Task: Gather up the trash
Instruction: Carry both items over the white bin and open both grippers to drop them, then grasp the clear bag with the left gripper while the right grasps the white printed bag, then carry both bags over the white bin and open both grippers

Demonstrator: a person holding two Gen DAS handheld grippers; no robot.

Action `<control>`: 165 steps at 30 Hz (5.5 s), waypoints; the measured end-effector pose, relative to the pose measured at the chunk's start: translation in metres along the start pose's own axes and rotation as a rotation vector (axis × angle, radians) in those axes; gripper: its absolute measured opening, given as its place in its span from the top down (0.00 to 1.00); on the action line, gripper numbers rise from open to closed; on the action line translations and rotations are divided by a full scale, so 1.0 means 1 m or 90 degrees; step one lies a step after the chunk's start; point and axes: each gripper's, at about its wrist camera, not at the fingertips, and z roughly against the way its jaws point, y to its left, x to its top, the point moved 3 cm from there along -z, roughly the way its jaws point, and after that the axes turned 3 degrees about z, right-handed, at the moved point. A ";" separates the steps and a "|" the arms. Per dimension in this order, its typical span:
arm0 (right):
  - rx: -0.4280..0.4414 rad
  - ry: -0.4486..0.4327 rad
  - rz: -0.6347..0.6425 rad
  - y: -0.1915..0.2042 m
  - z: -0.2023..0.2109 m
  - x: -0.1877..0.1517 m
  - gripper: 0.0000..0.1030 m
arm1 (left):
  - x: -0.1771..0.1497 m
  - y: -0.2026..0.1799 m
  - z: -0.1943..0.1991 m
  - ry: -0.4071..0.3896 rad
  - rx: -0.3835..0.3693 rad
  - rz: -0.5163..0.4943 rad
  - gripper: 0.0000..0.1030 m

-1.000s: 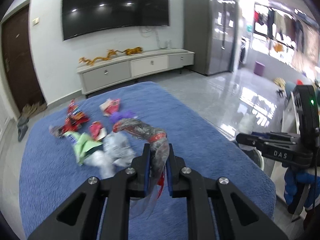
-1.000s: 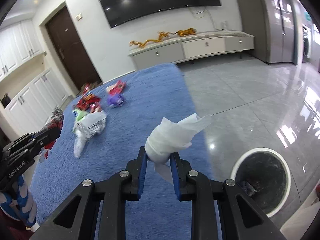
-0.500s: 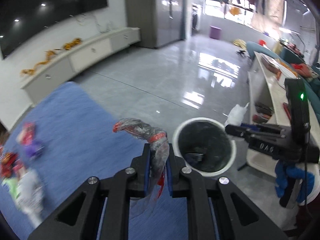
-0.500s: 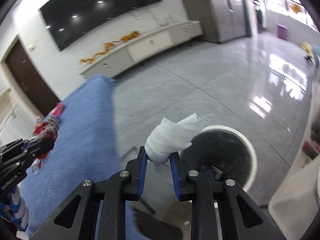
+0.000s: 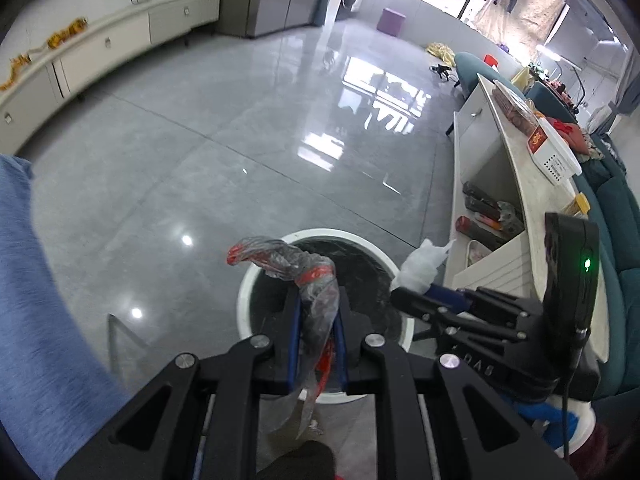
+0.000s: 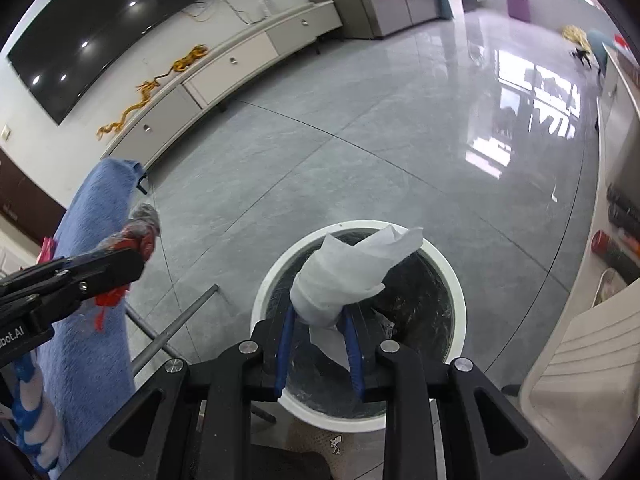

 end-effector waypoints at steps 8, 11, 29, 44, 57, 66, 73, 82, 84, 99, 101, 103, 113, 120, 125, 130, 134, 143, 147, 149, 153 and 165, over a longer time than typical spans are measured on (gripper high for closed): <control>-0.037 0.013 -0.017 -0.015 -0.003 -0.004 0.47 | 0.009 -0.003 -0.014 0.021 -0.041 0.037 0.46; -0.046 0.009 -0.019 -0.016 0.005 -0.006 0.47 | 0.006 -0.004 -0.009 0.016 -0.043 0.036 0.46; -0.078 -0.068 0.023 0.032 0.083 -0.019 0.44 | -0.046 0.017 0.112 -0.137 0.016 0.028 0.46; -0.009 -0.117 0.174 0.165 0.124 -0.011 0.44 | -0.156 0.153 0.252 -0.265 0.142 0.171 0.47; 0.146 -0.028 0.355 0.332 0.062 -0.041 0.44 | -0.262 0.255 0.279 -0.257 0.185 0.327 0.56; 0.205 0.010 0.451 0.400 0.045 -0.068 0.44 | -0.257 0.259 0.261 -0.239 0.164 0.326 0.65; 0.220 0.041 0.480 0.424 0.032 -0.081 0.47 | -0.263 0.266 0.254 -0.224 0.166 0.329 0.80; 0.239 0.071 0.505 0.448 0.014 -0.094 0.56 | -0.276 0.271 0.255 -0.257 0.152 0.345 0.87; 0.241 0.079 0.508 0.453 0.008 -0.096 0.58 | -0.278 0.271 0.256 -0.262 0.146 0.351 0.88; 0.241 0.102 0.510 0.459 -0.020 -0.112 0.82 | -0.285 0.268 0.261 -0.268 0.152 0.358 0.88; 0.243 0.093 0.507 0.454 -0.014 -0.111 0.84 | -0.284 0.267 0.260 -0.267 0.156 0.356 0.88; 0.248 0.083 0.501 0.446 -0.007 -0.109 0.85 | -0.283 0.267 0.259 -0.264 0.165 0.356 0.90; 0.279 0.027 0.442 0.391 0.039 -0.092 0.87 | -0.272 0.226 0.259 -0.259 0.176 0.335 0.95; 0.261 -0.036 0.373 0.328 0.065 -0.071 0.87 | -0.232 0.180 0.269 -0.272 0.191 0.254 0.95; 0.233 -0.071 0.303 0.268 0.074 -0.052 0.87 | -0.195 0.143 0.257 -0.256 0.172 0.192 0.95; 0.182 -0.105 0.204 0.186 0.083 -0.030 0.87 | -0.145 0.093 0.219 -0.212 0.134 0.107 0.95; 0.143 -0.114 0.134 0.131 0.086 -0.022 0.87 | -0.112 0.056 0.180 -0.173 0.113 0.044 0.95; 0.066 -0.089 0.038 0.048 0.064 -0.010 0.86 | -0.055 -0.009 0.083 -0.083 0.078 -0.041 0.95; 0.045 -0.074 0.021 0.029 0.051 -0.004 0.84 | -0.037 -0.016 0.052 -0.052 0.062 -0.031 0.94; 0.026 -0.063 0.012 0.020 0.042 -0.003 0.81 | -0.030 -0.018 0.039 -0.040 0.052 -0.024 0.93; -0.005 -0.056 -0.003 0.008 0.036 -0.005 0.65 | -0.018 -0.018 0.015 -0.007 0.023 0.004 0.86; -0.046 -0.079 -0.024 -0.005 0.055 -0.011 0.55 | -0.022 -0.007 0.039 -0.046 0.081 0.027 0.48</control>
